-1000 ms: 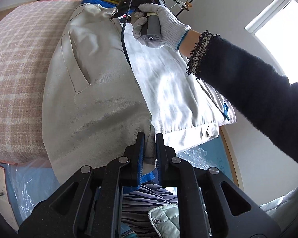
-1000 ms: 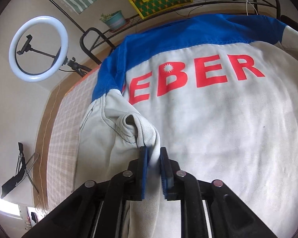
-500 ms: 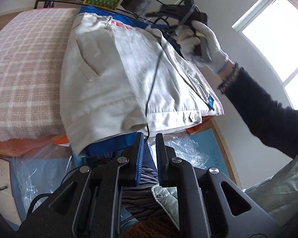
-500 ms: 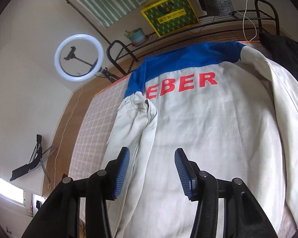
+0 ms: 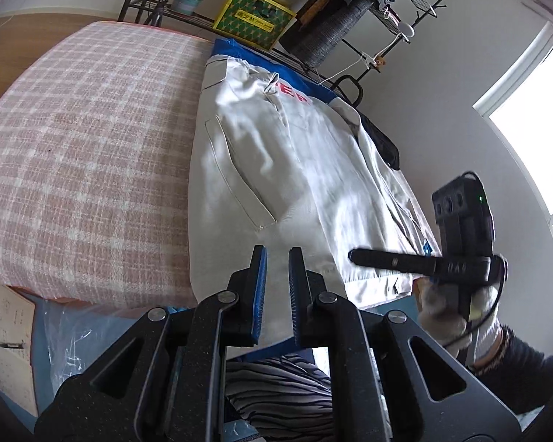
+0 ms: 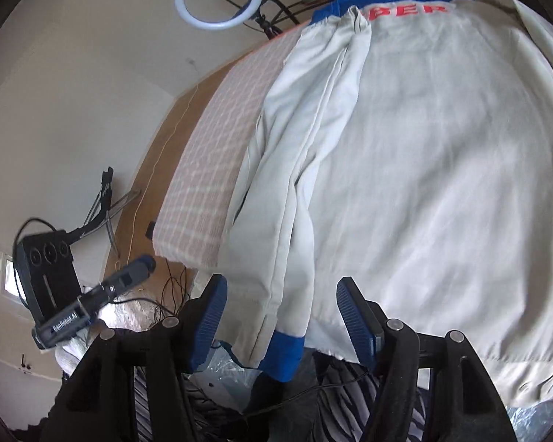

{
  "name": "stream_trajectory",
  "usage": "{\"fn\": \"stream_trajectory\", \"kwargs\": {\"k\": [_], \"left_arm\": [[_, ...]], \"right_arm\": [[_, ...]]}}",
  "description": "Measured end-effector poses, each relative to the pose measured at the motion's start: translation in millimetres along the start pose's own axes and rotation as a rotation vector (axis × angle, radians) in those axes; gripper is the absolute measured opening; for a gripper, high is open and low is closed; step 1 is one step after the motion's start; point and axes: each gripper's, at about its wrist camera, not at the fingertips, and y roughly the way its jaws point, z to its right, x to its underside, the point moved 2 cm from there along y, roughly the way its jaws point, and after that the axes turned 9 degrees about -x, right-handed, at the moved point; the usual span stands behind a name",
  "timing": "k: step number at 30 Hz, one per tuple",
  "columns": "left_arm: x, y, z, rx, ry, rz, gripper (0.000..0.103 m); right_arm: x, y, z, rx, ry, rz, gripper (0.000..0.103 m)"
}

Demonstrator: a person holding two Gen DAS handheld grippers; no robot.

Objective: Fold large clothes

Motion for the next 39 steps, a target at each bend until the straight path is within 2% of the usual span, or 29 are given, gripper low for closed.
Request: {"fn": "stream_trajectory", "kwargs": {"k": [1,2,3,4,7,8,9,12,14,16,19,21,22,23,25,26,29,31,33,36,37,38,39], "left_arm": [[-2.9,3.3,1.9,-0.015,0.011,0.004,0.009],[-5.8,7.0,4.6,-0.035,0.03,0.006,0.009],[-7.9,10.2,6.5,-0.049,0.045,0.004,0.009],[-9.8,13.6,8.7,-0.047,0.054,0.001,0.009],[-15.1,25.6,13.8,-0.031,0.073,-0.014,0.009],[-17.1,30.8,14.8,-0.029,0.079,-0.013,0.009],[-19.2,38.0,15.5,-0.031,0.088,-0.016,0.009],[-19.9,70.2,13.3,-0.046,0.101,-0.067,0.009],[-14.1,95.1,11.9,-0.076,0.119,-0.115,0.009],[-4.5,116.6,10.9,-0.139,0.172,-0.157,0.009],[2.0,119.9,9.7,-0.148,0.209,-0.126,0.009],[4.9,118.7,10.5,-0.151,0.242,-0.113,0.011],[5.4,118.0,10.1,-0.151,0.239,-0.112,0.011],[5.0,116.0,10.3,-0.153,0.235,-0.113,0.011],[5.1,110.7,13.2,-0.159,0.229,-0.106,0.011],[4.8,106.3,16.5,-0.154,0.225,-0.092,0.011],[2.4,92.1,34.2,-0.144,0.242,-0.014,0.011],[0.0,91.9,44.5,-0.152,0.247,0.006,0.011],[0.3,102.9,50.9,-0.149,0.241,-0.021,0.011],[7.9,126.7,58.9,-0.189,0.253,-0.071,0.011],[10.8,134.4,62.1,-0.208,0.263,-0.09,0.011],[13.4,137.7,66.0,-0.229,0.279,-0.085,0.011],[13.9,138.5,70.3,-0.237,0.296,-0.078,0.012]], "right_arm": [[6.0,9.3,-1.8,0.002,0.0,-0.014,0.063],[10.8,18.6,-3.1,0.014,0.0,-0.032,0.051],[15.2,27.8,-3.5,0.024,0.01,-0.052,0.036],[18.4,36.6,-3.6,-0.001,0.037,-0.077,0.013],[24.1,31.4,-3.5,-0.129,0.171,0.01,0.008],[26.2,25.3,-2.5,-0.14,0.188,0.049,0.008],[29.7,21.5,1.1,-0.113,0.199,0.075,0.008],[44.6,26.7,27.2,0.004,0.288,0.065,0.007],[49.0,30.8,36.0,0.03,0.322,0.076,0.007],[48.3,35.1,31.8,0.073,0.29,0.074,0.007],[50.3,41.2,22.5,0.139,0.216,0.062,0.009],[50.1,36.5,20.9,0.136,0.202,0.066,0.011],[51.1,32.5,21.0,0.132,0.203,0.076,0.015],[52.3,27.3,16.8,0.129,0.198,0.096,0.025],[62.2,4.3,13.3,0.149,0.167,0.147,0.039],[62.9,-7.8,12.9,0.159,0.146,0.179,0.042],[70.4,-46.9,17.5,0.188,0.103,0.246,0.046],[78.1,-72.2,24.7,0.215,0.091,0.278,0.046],[85.2,-99.4,31.6,0.228,0.095,0.318,0.046],[90.8,-147.0,51.5,0.264,0.088,0.373,0.047],[94.0,-163.0,59.9,0.287,0.085,0.393,0.051],[96.5,-179.0,67.9,0.309,0.084,0.413,0.059],[99.9,-193.7,78.0,0.329,0.088,0.437,0.062]]}}
